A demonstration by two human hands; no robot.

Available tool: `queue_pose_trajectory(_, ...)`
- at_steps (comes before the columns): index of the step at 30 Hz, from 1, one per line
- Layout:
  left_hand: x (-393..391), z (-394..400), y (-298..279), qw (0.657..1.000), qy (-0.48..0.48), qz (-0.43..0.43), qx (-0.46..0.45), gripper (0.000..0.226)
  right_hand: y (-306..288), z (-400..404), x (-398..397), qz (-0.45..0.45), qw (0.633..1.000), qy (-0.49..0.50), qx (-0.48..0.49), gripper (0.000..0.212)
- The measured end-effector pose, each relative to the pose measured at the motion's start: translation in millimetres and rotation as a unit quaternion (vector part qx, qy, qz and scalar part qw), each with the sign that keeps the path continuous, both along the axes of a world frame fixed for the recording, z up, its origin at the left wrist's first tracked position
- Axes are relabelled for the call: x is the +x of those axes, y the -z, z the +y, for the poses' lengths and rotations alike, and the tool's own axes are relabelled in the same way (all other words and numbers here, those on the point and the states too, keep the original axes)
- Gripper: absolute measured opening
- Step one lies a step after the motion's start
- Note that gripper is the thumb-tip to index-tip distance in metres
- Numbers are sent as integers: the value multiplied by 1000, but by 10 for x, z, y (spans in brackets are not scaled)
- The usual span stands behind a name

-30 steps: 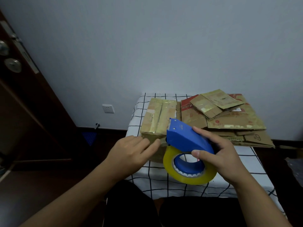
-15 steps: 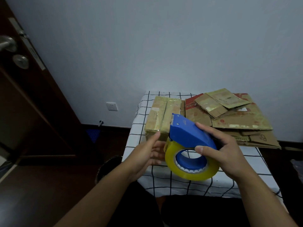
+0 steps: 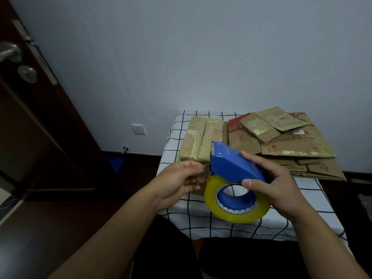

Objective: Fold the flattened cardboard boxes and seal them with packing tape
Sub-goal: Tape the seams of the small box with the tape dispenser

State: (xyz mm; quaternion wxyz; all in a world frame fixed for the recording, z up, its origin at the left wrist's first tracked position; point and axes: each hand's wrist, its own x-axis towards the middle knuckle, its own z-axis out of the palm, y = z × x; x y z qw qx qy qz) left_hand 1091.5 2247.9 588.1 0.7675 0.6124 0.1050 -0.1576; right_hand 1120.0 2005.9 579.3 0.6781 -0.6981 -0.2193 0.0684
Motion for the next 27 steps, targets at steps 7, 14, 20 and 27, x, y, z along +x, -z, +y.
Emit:
queue_pose_trajectory(7,86,153,-180,992,64,-30,108,13,-43,-15,13,-42,997,-21,-58,57)
queue_pose_trajectory(14,345,405,-461,931,96,-104,337,16,-238,-114,135,-118,975,-43,-184,62)
queue_pose_trajectory(20,493,575,-338,921,44,-101,374,19,-337,-204,314,-155,946,-47,-279,66)
queue_pose_trajectory(27,594,530,-188,931,-21,-82,354,7,-444,-167,508,-146,923,-50,-352,58)
